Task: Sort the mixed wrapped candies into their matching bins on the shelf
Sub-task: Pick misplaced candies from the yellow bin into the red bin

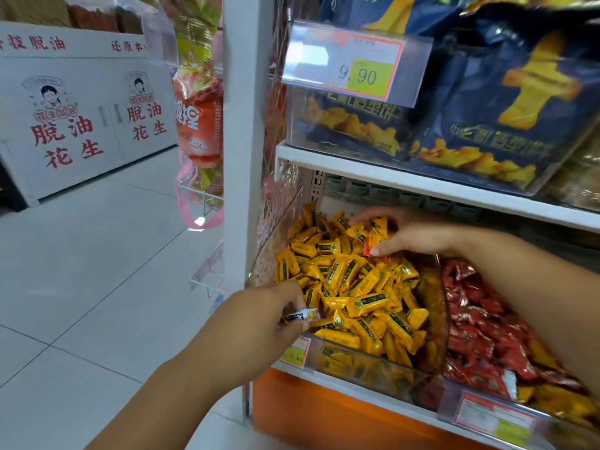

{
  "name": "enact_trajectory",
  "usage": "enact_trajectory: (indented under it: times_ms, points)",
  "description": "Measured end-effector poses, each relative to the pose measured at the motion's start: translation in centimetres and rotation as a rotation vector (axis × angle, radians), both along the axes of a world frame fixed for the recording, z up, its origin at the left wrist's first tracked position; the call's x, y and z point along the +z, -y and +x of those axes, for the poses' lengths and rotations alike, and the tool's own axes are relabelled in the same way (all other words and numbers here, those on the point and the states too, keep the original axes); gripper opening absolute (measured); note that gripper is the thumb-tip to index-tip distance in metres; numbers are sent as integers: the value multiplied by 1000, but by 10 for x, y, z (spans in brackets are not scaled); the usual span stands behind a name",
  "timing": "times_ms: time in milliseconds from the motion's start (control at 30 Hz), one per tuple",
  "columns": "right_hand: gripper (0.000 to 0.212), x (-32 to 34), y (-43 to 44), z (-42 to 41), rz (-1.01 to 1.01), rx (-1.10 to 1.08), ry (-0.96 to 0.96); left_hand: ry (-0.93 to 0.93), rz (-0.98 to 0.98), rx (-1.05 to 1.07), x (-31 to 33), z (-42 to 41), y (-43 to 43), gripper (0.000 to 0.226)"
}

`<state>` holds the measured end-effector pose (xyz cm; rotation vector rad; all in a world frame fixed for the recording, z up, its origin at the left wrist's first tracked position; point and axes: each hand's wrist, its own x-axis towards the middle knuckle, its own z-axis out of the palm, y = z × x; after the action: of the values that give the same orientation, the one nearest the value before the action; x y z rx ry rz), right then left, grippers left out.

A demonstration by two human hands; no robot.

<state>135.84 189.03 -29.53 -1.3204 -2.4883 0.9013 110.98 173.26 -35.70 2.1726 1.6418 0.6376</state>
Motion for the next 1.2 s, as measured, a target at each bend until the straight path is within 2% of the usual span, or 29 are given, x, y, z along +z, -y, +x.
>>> enact_trajectory:
  times_ms: [133, 233, 433, 567, 633, 700, 767, 833, 933, 1033, 1100, 1200]
  points:
    - [89, -1, 3, 17, 3, -60, 41, 29, -55, -14, -3, 12, -7, 11]
    - [95, -10, 7, 24, 24, -132, 36, 43, -78, -36, -4, 16, -14, 12]
    - [86, -19, 23, 31, 117, -209, 24, 5, -130, -96, 1, 20, -20, 17]
    - [80, -26, 32, 29, -18, -144, -196, -1, -102, -89, 9, 21, -22, 14]
    - [65, -25, 37, 28, -22, -144, -280, 0, -98, -93, 10, 22, -21, 14]
    - [44, -25, 44, 29, 58, -172, -281, -9, -95, -105, 9, 23, -21, 13]
    - [34, -27, 51, 33, 167, -214, -181, -19, -98, -112, 7, 24, -20, 14]
    - [33, -26, 56, 34, 222, -211, -96, -18, -110, -110, 4, 24, -21, 17]
    - [29, -17, 60, 33, 259, -190, -91, -33, -126, -110, -2, 23, -21, 22]
    - [23, -13, 62, 33, 341, -125, 247, -34, -120, -123, -7, 23, -19, 24]
    - [33, -16, 63, 36, 281, -122, 455, -16, -112, -131, -8, 24, -18, 23]
    - [45, -14, 62, 35, 146, -154, 469, 25, -97, -136, -11, 24, -18, 21]
